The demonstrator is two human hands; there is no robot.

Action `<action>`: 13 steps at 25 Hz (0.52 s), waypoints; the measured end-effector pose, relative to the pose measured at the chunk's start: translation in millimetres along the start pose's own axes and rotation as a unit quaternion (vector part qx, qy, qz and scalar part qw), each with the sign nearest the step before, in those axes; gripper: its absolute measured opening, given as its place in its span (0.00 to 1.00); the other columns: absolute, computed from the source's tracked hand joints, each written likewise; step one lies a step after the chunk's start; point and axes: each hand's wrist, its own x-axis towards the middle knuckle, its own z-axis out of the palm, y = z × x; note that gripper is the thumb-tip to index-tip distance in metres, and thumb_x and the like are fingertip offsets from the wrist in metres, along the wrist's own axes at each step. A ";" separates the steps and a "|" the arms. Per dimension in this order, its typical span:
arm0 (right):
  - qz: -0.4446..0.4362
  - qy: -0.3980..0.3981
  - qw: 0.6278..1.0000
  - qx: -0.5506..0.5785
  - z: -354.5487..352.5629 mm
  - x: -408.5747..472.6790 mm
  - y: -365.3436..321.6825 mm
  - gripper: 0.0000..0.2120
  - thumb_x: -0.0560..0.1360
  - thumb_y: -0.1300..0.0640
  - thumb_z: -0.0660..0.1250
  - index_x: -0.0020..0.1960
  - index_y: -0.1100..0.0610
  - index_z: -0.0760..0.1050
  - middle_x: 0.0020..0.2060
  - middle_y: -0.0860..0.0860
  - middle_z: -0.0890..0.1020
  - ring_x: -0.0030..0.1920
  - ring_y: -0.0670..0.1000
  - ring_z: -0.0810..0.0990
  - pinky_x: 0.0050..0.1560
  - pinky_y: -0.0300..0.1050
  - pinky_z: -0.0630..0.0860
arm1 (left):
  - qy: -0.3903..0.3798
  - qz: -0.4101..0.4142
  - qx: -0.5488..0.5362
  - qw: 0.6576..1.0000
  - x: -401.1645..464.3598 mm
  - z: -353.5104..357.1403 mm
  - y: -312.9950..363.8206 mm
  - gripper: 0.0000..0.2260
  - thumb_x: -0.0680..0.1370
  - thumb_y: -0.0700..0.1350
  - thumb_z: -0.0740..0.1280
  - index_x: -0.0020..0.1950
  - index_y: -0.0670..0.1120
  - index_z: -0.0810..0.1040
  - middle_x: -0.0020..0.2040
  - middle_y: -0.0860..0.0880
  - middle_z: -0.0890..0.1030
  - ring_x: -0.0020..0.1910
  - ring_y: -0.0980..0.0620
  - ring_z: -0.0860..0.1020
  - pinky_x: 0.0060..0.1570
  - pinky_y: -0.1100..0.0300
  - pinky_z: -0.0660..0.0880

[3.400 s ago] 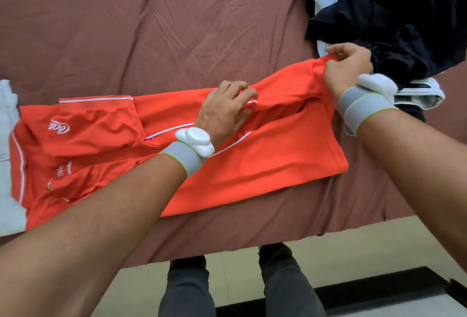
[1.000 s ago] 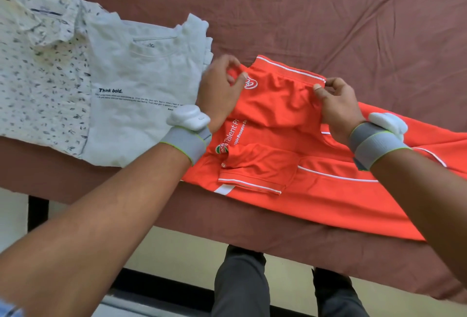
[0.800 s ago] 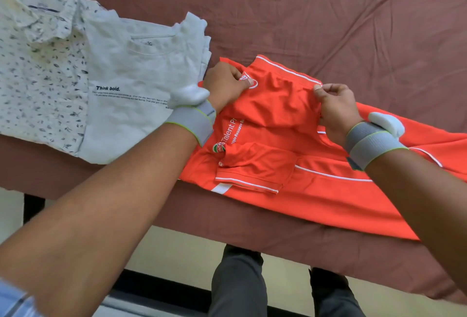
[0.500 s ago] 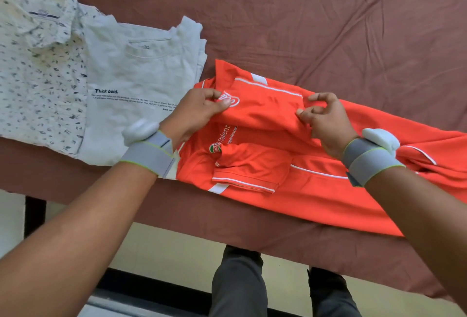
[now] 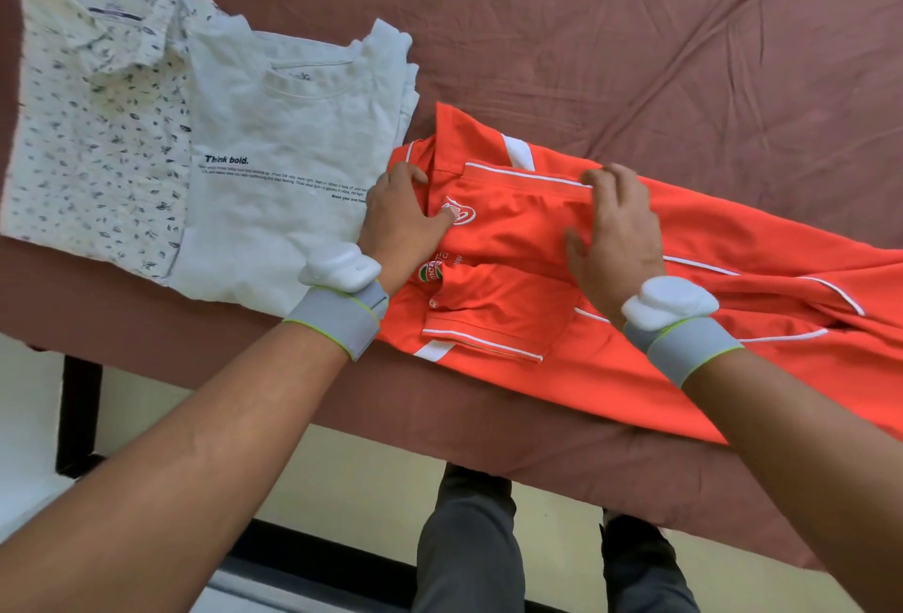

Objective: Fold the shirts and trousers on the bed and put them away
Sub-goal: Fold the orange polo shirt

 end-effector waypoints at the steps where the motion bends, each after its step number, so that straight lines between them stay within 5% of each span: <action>1: -0.078 -0.032 0.996 -0.015 3.5 -5.2 -6.8 0.32 0.69 0.57 0.71 0.71 0.63 0.66 0.70 0.63 0.66 0.70 0.64 0.66 0.67 0.60 0.68 | 0.013 -0.002 0.000 1.000 -1.9 0.8 -2.6 0.25 0.71 0.50 0.75 0.63 0.44 0.72 0.60 0.44 0.75 0.62 0.43 0.72 0.61 0.54 0.67; 3: -0.150 -0.159 0.975 -0.035 15.6 -15.0 -27.9 0.42 0.72 0.46 0.70 0.77 0.62 0.55 0.77 0.61 0.54 0.77 0.62 0.53 0.73 0.63 0.56 | 0.020 -0.010 -0.022 1.000 -3.5 -0.3 -3.9 0.30 0.71 0.51 0.75 0.67 0.42 0.68 0.65 0.42 0.73 0.66 0.42 0.70 0.66 0.53 0.65; 5: -0.133 -0.254 0.956 -0.061 35.3 -19.6 -48.0 0.49 0.72 0.37 0.66 0.79 0.60 0.44 0.78 0.56 0.43 0.78 0.58 0.42 0.75 0.63 0.47 | 0.019 -0.028 -0.041 0.999 2.2 -2.4 -1.4 0.31 0.72 0.52 0.74 0.69 0.42 0.67 0.66 0.42 0.74 0.67 0.42 0.71 0.66 0.53 0.66; 9: -0.085 -0.249 0.960 -0.094 60.2 -24.8 -68.0 0.52 0.72 0.33 0.63 0.79 0.59 0.37 0.78 0.53 0.38 0.77 0.57 0.37 0.73 0.67 0.39 | 0.008 -0.023 -0.017 1.000 27.8 -12.7 7.7 0.27 0.73 0.52 0.73 0.67 0.43 0.71 0.61 0.43 0.79 0.62 0.43 0.76 0.61 0.54 0.71; 13: -0.108 -0.189 0.975 -0.047 59.5 -22.4 -71.4 0.44 0.75 0.33 0.57 0.79 0.56 0.44 0.79 0.52 0.46 0.78 0.54 0.43 0.73 0.66 0.41 | 0.002 0.025 -0.022 0.999 54.0 -28.7 14.7 0.15 0.73 0.49 0.72 0.58 0.45 0.79 0.52 0.45 0.83 0.55 0.47 0.80 0.54 0.60 0.71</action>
